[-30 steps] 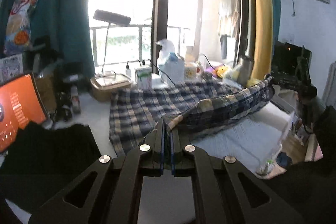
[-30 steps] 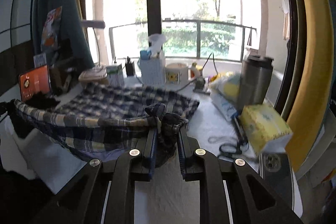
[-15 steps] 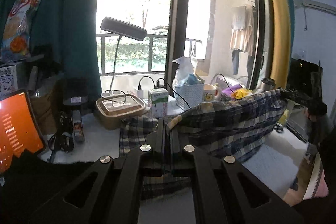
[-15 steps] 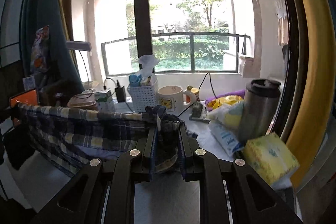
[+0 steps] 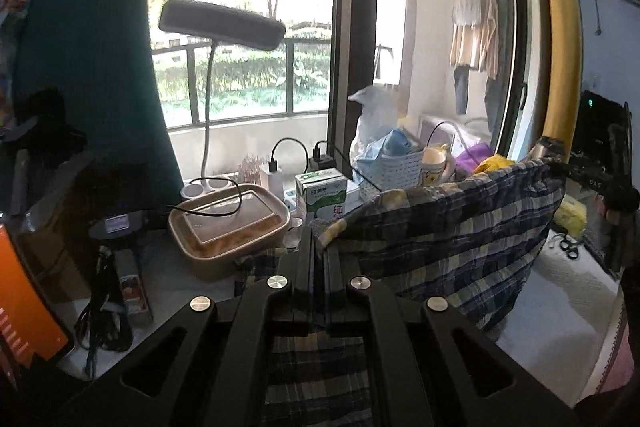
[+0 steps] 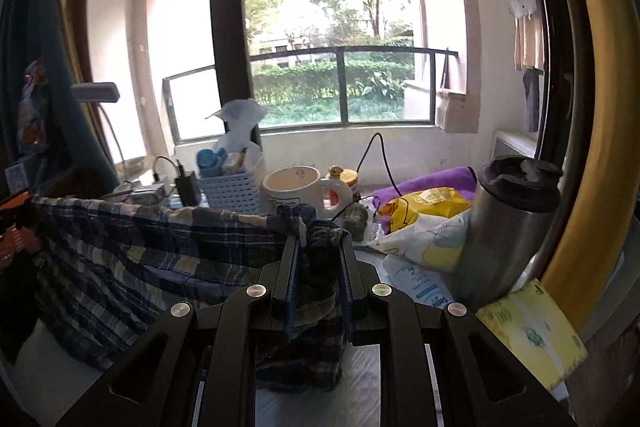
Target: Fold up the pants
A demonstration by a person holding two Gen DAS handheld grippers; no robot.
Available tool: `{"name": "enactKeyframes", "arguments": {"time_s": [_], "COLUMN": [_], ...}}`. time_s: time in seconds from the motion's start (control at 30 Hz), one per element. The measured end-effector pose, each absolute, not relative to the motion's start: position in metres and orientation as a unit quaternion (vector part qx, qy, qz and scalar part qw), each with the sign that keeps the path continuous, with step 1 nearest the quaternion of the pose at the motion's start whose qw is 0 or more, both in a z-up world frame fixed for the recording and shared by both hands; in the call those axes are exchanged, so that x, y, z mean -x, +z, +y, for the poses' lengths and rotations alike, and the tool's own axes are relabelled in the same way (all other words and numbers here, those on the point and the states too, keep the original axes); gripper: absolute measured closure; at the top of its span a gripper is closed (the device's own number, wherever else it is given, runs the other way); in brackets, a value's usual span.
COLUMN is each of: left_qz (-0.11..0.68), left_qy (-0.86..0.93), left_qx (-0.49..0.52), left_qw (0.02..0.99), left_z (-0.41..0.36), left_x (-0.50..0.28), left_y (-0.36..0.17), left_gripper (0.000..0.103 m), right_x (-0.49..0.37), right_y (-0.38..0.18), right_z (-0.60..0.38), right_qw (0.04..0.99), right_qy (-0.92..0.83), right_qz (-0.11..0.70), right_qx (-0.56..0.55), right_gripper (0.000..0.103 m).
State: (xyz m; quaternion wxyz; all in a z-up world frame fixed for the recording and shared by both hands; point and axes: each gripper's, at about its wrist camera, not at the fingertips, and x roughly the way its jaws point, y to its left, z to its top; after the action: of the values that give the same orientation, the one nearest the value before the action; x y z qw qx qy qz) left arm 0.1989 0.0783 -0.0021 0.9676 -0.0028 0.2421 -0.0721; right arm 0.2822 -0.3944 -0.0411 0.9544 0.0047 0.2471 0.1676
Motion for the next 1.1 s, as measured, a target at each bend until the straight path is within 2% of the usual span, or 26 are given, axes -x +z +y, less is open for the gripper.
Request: {"name": "enactKeyframes", "arguments": {"time_s": [0.47,0.63,0.67,0.7,0.77,1.0,1.1], "left_qz": [0.345,0.357,0.355,0.35,0.345,0.333,0.349], "left_qy": [-0.049,-0.012,-0.006,0.011,0.032,0.055,0.053], "left_qx": [0.0,-0.023,-0.026,-0.031,-0.03,0.019,0.025], "left_qw": [0.937,0.934,0.935,0.936,0.938,0.941,0.935], "left_z": [0.087,0.089,0.09,0.091,0.097,0.118,0.119], "left_x": [-0.295,-0.308,-0.309,-0.307,-0.306,-0.276,-0.253], "left_y": [-0.07,-0.081,-0.081,-0.081,-0.082,-0.074,-0.08], "left_gripper": [0.101,0.095,0.09,0.076,0.059,0.057,0.056], "right_x": [-0.377,-0.404,-0.408,-0.41,-0.413,-0.417,-0.412], "right_y": [-0.096,-0.114,-0.118,-0.12,-0.126,-0.135,-0.131], "right_z": [-0.376,-0.363,-0.361,-0.358,-0.351,-0.349,-0.345], "right_qw": [0.933,0.925,0.923,0.923,0.921,0.92,0.922], "right_qy": [0.148,0.142,0.141,0.137,0.129,0.115,0.109], "right_qz": [0.327,0.351,0.357,0.361,0.366,0.372,0.367], "right_qx": [-0.019,0.0,0.004,0.01,0.028,0.037,0.054], "right_gripper": [0.085,0.085,0.085,0.085,0.085,0.084,0.078]}}
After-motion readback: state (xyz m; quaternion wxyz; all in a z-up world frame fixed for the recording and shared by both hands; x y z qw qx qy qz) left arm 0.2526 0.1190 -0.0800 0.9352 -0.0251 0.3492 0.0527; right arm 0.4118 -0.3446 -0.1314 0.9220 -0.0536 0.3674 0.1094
